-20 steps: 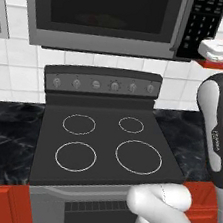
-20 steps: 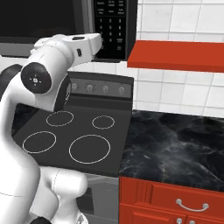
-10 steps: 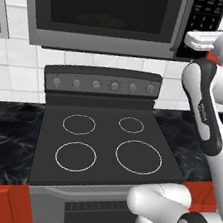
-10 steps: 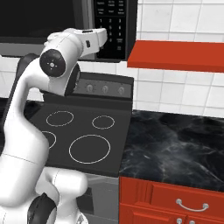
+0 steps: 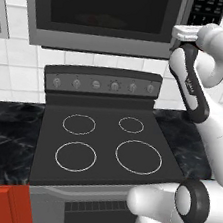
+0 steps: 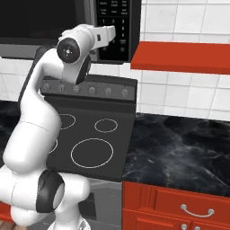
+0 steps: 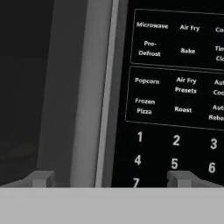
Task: The microwave is finished heating the fish and sweet potato. Take the bowl containing the food and place it on the dining counter.
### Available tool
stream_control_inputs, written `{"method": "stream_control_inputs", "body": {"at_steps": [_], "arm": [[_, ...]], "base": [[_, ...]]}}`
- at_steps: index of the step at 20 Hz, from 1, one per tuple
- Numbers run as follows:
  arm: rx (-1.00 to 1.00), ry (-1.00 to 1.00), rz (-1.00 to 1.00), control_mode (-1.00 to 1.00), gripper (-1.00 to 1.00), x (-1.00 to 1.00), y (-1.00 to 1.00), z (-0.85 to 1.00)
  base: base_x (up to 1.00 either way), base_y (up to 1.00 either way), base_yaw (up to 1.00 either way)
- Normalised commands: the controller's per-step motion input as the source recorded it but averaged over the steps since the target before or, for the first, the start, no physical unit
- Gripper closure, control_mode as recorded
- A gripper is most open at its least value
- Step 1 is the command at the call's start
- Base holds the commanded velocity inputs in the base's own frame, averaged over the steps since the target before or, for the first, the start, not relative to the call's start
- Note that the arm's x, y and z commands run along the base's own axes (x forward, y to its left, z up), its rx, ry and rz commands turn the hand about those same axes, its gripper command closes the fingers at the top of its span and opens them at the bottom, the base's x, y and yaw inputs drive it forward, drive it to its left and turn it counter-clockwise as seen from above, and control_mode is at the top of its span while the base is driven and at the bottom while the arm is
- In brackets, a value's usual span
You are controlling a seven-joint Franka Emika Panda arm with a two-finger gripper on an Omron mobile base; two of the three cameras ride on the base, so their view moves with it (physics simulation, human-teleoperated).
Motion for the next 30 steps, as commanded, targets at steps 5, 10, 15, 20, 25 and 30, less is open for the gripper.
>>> {"method": "stream_control_inputs", "body": {"at_steps": [5,10,15,20,25,30], "arm": [[0.0,0.07,0.0,-1.0,-1.0,0.7,0.0,0.0],[0.0,0.07,0.0,-1.0,-1.0,0.69,0.0,0.0],[0.0,0.06,0.0,-1.0,-1.0,0.67,0.0,0.0],[0.0,0.05,0.0,-1.0,1.0,0.62,0.0,0.0],[0.0,0.01,-0.01,-1.0,1.0,0.16,0.0,0.0],[0.0,0.0,0.0,-1.0,1.0,0.0,0.0,0.0]], "base": [[0.0,0.0,0.0],[0.0,0.0,0.0],[0.0,0.0,0.0],[0.0,0.0,0.0],[0.0,0.0,0.0],[0.0,0.0,0.0]]}}
